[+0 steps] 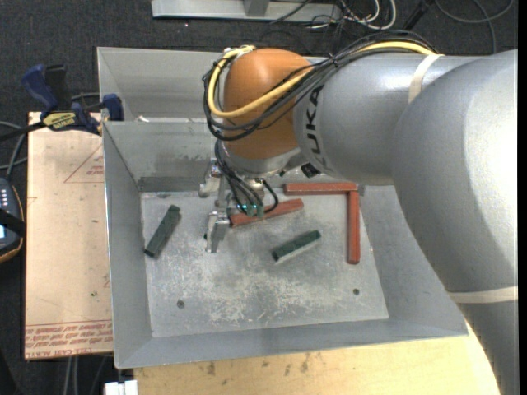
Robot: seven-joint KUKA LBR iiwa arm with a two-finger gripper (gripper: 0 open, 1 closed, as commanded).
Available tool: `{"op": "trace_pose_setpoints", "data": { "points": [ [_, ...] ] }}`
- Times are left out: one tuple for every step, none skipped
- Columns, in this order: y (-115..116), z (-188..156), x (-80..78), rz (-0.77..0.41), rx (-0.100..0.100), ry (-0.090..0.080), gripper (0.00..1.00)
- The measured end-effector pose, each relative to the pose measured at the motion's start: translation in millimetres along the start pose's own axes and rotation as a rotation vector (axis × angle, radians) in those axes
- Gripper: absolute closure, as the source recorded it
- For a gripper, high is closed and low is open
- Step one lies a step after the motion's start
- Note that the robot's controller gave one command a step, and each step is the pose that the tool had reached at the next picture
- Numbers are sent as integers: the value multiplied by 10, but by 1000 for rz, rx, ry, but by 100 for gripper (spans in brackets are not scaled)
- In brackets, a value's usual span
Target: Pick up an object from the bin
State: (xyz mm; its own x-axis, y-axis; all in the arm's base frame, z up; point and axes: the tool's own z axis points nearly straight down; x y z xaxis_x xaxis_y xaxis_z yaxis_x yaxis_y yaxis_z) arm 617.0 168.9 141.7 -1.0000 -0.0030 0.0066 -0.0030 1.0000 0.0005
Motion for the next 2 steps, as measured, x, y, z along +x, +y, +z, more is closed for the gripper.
{"op": "trace_pose_setpoints", "data": {
  "points": [
    [-5, -48, -20, 2, -1, -8, 0],
    [-583, 624, -349, -192, -1, -17, 100]
  ]
}}
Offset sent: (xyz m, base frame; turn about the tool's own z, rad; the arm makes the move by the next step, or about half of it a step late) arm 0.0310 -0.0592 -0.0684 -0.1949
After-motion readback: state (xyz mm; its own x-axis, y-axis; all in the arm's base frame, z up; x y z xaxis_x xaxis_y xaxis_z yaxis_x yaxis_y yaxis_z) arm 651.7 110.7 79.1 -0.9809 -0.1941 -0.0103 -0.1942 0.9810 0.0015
